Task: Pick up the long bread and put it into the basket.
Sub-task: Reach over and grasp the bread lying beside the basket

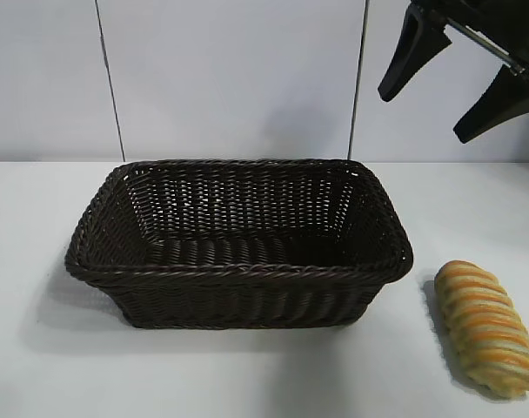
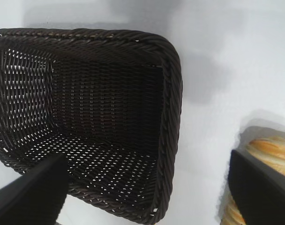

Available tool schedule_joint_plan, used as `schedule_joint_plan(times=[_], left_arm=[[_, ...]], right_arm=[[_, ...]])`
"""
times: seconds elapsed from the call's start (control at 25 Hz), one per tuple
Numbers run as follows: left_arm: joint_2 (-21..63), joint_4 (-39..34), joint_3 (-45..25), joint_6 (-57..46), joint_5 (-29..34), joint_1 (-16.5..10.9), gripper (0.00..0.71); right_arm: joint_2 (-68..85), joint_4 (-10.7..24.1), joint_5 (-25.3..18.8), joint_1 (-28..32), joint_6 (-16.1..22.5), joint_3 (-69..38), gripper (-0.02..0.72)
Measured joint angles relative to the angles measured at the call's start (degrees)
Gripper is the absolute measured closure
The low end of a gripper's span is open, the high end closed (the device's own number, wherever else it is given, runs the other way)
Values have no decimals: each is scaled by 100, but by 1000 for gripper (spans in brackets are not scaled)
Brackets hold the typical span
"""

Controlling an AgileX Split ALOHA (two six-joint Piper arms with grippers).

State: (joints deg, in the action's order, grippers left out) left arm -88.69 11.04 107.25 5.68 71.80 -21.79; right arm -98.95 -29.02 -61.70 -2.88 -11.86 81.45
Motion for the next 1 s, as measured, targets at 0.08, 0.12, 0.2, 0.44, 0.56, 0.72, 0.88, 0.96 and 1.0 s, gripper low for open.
schedule_joint_plan(times=[0.08, 0.12, 0.2, 0.44, 0.56, 0.72, 0.88, 0.96, 1.0], left_arm=[[599, -9, -138, -5, 18, 262, 23], [925, -62, -214, -5, 31, 475, 23], [1511, -334, -393, 1, 49, 955, 23], [3418, -1203, -1466, -25, 86, 2238, 23], [4461, -1280, -2381, -25, 112, 2343, 23], [5840, -1320, -3799, -10, 168, 2344, 23], [7041, -1308, -5001, -10, 144, 2344, 23], [7526, -1308, -5477, -23, 39, 2344, 23], [7750, -1308, -5721, -28, 18, 2344, 23]], right_arm=[[0, 0, -2, 0, 0, 0, 42], [0, 0, -7, 0, 0, 0, 42], [0, 0, -6, 0, 0, 0, 42], [0, 0, -6, 0, -85, 0, 42], [0, 0, -8, 0, -133, 0, 42], [0, 0, -8, 0, -207, 0, 42], [0, 0, -8, 0, -248, 0, 42], [0, 0, -8, 0, -285, 0, 42], [0, 0, -8, 0, -306, 0, 42]])
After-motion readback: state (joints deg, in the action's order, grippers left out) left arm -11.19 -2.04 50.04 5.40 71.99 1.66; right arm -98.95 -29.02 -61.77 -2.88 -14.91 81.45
